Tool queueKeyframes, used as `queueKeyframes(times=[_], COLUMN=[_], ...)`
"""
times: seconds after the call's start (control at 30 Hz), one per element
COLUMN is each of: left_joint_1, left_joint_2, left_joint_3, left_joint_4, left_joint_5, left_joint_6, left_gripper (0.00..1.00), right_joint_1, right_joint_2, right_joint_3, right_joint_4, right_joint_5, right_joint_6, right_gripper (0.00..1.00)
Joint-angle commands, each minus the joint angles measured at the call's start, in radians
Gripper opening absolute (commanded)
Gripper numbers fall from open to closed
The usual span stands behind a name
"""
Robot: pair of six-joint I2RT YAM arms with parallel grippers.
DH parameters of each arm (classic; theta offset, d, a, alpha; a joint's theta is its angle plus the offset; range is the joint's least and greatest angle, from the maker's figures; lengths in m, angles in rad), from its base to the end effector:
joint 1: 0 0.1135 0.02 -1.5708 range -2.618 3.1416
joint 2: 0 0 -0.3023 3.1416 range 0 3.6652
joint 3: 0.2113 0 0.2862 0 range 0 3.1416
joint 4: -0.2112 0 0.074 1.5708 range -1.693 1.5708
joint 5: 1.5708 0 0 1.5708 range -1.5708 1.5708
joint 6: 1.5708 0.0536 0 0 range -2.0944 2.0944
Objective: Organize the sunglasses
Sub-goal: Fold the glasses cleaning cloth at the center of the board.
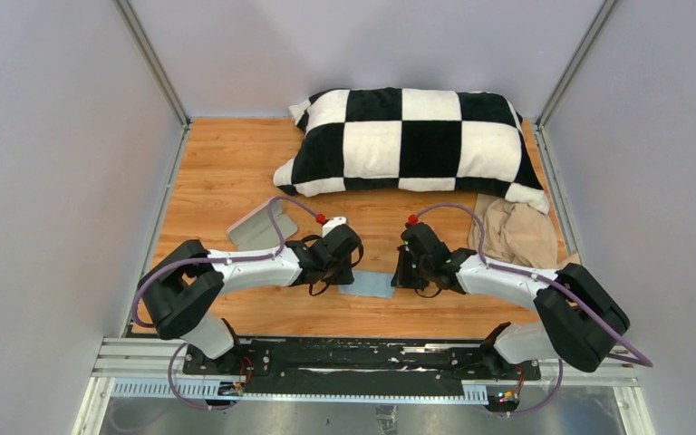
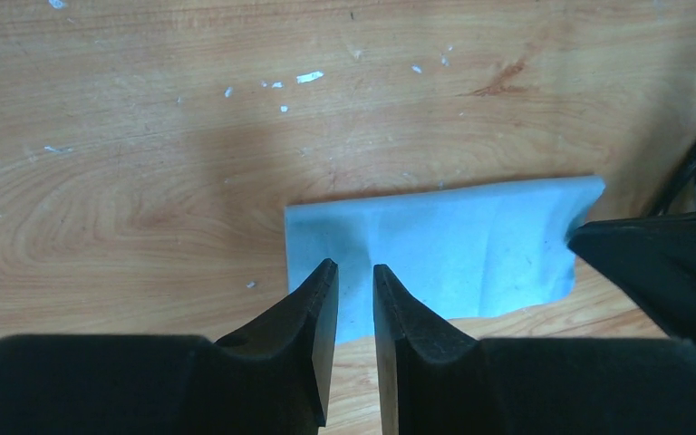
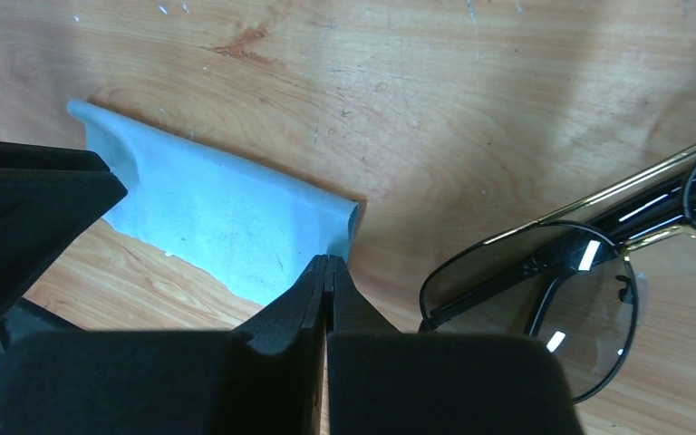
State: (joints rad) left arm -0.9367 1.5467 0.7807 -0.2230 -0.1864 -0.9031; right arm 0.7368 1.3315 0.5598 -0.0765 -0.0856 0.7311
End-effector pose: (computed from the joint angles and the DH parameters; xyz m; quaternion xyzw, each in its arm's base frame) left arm 0.2009 -0.2564 0.1591 -0.0107 0.9541 -0.1732 0.2440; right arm 0.2006 0.1882 0.1595 -0.0178 0.9345 0.2663 0.2355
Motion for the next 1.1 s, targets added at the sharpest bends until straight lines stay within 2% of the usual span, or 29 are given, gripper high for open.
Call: queueKeyframes(times=[0.0,0.17,0.3,0.57,0.67,0.77,1.07], left_joint_1=[0.004,0.004,0.004,0.004,0.006,0.007,0.032], left_joint_2=[-0.005,-0.067,-0.098,0.010,0.019,0.020,-0.121], left_joint_3=[0.023,0.042,0.037,-0.005,-0.005,0.071,0.209], left_joint_4=[-0.058,-0.100,-0.098,-0.085,-0.105,-0.203,-0.309], left_joint_5=[-0.035,-0.056,-0.056,0.003,-0.002,-0.024,-0.099], left_joint_6=[0.054,0.062,0.063,0.041,0.054,0.098,0.173], left_gripper=[0.27,0.28,0.29,0.27,0.27,0.27,0.30], right_joint_1=[0.009,0.015,0.037,0.037,0.035,0.036,0.037], right_joint_2=[-0.029,-0.075,-0.047,0.040,-0.006,-0.081,-0.296], right_joint_3=[-0.002,0.034,0.030,-0.054,-0.060,-0.035,0.085], right_joint_4=[-0.049,-0.065,-0.033,-0.013,-0.037,-0.063,-0.177], right_joint_5=[0.049,0.015,-0.003,0.081,0.122,0.107,0.162], right_joint_6=[-0.034,-0.035,-0.026,-0.007,-0.031,-0.075,-0.123], right_gripper=[0.00,0.00,0.00,0.00,0.01,0.03,0.07])
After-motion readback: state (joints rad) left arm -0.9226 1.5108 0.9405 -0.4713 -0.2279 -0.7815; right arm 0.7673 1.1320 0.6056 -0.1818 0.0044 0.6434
